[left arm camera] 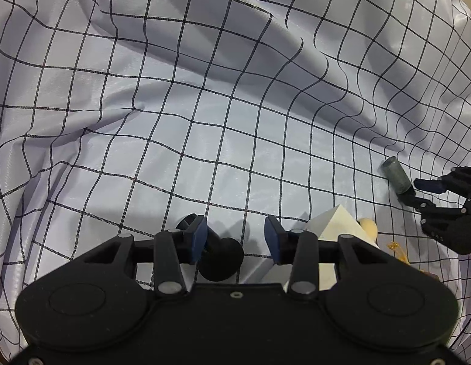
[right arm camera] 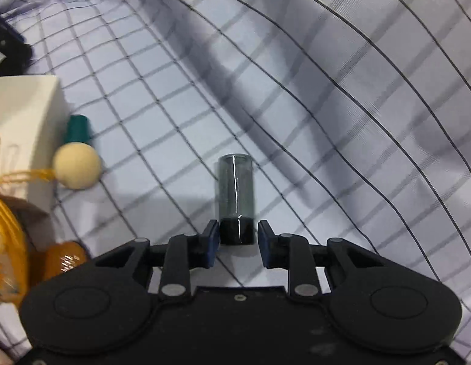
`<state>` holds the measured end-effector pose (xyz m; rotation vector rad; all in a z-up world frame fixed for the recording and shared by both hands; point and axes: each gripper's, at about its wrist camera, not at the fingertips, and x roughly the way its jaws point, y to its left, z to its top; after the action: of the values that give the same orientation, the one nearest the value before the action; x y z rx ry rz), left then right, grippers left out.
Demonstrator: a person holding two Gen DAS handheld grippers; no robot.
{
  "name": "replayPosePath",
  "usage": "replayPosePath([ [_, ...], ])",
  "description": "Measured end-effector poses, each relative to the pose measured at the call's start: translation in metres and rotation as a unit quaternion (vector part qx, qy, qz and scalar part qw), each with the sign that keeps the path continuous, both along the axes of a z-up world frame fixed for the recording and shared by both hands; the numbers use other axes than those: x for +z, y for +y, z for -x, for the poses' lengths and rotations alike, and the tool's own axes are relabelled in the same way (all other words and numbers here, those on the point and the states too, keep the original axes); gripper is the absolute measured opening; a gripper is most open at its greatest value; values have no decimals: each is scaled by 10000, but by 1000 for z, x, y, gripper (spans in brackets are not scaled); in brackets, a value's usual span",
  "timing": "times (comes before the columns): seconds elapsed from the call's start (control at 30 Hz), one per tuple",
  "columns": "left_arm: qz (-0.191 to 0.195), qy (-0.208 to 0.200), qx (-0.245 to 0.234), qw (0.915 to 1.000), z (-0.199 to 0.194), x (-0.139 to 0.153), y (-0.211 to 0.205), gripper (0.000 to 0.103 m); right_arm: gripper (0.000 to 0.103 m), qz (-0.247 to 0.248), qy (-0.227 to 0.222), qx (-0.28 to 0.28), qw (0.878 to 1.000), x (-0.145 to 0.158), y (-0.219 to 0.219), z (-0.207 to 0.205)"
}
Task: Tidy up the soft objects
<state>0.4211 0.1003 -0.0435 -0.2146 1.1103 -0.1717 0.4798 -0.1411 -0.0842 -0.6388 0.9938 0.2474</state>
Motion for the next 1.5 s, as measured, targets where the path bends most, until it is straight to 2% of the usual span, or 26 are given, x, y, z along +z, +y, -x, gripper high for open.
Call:
replayPosePath([
  [0.07, -14, 4, 8, 10000, -1, 0, 0, 43, 40, -334, -68, -378, 9987, 7, -10, 3],
  [0.1, -24, 5, 15, 10000, -1, 0, 0, 43, 53, -552, -102, -618, 9965, 13, -15, 5],
  [0.13, -28, 8, 21, 10000, -1, -1, 0, 43, 61, -792, -116, -949, 9923, 18, -23, 5],
  [0.2, -22, 9, 27, 10000, -1, 0, 0, 43, 61, -1253, -129, -1581, 9794, 28, -31, 4],
  [0.27, -20, 10, 19, 10000, 0, 0, -1, 43, 64, -1729, -9, -2236, 9592, 31, -34, 0],
  [0.3, -18, 10, 13, 10000, 0, 0, -2, 43, 71, -2012, 120, -2608, 9441, 33, -37, -3],
  [0.33, -7, 9, 3, 10000, 0, 0, -2, 43, 76, -2336, 261, -3012, 9241, 34, -42, -8],
  [0.43, 37, 10, -10, 10000, 1, 0, -3, 43, 76, -3083, 776, -3924, 8631, 23, -44, -19],
  [0.47, 53, 9, -17, 10000, 2, 1, -4, 43, 75, -3111, 863, -4141, 8511, 19, -43, -22],
  [0.57, 111, -1, -32, 9999, 4, 1, -3, 43, 76, -2935, 717, -4430, 8441, 13, -34, -31],
  [0.67, 140, -15, -60, 9999, 4, 2, -2, 43, 75, -3082, 708, -4708, 8236, 4, -32, -39],
  [0.77, 183, -16, -59, 9998, 3, 1, 0, 43, 75, -3034, 552, -4929, 8136, 5, -31, -48],
  [0.87, 236, -8, -19, 9997, 3, -1, 4, 44, 75, -2992, 330, -5287, 7937, 4, -34, -50],
  [0.97, 274, -17, 6, 9996, 3, -1, 7, 44, 75, -2972, 203, -5502, 7801, 3, -39, -57],
  [1.03, 295, -20, 21, 9996, 4, -1, 9, 44, 75, -2925, 164, -5555, 7782, 3, -40, -60],
  [1.2, 382, -29, 78, 9992, 4, -1, 13, 44, 69, -2685, -2, -5613, 7829, -5, -36, -67],
  [1.27, 393, -50, 115, 9992, 4, 1, 13, 50, 63, -2613, 3, -5665, 7815, -8, -38, -69],
  [1.3, 381, -71, 121, 9992, 5, 2, 12, 50, 55, -2600, 3, -5684, 7806, -5, -41, -68],
  [1.33, 376, -80, 113, 9992, 5, 3, 12, 50, 51, -2577, -7, -5706, 7798, -7, -42, -69],
  [1.43, 383, -94, 115, 9992, 4, 7, 9, 51, 45, -2645, 61, -5690, 7786, -10, -49, -68],
  [1.5, 360, -123, 140, 9992, 4, 10, 7, 55, 45, -2717, 92, -5629, 7805, -10, -53, -66],
])
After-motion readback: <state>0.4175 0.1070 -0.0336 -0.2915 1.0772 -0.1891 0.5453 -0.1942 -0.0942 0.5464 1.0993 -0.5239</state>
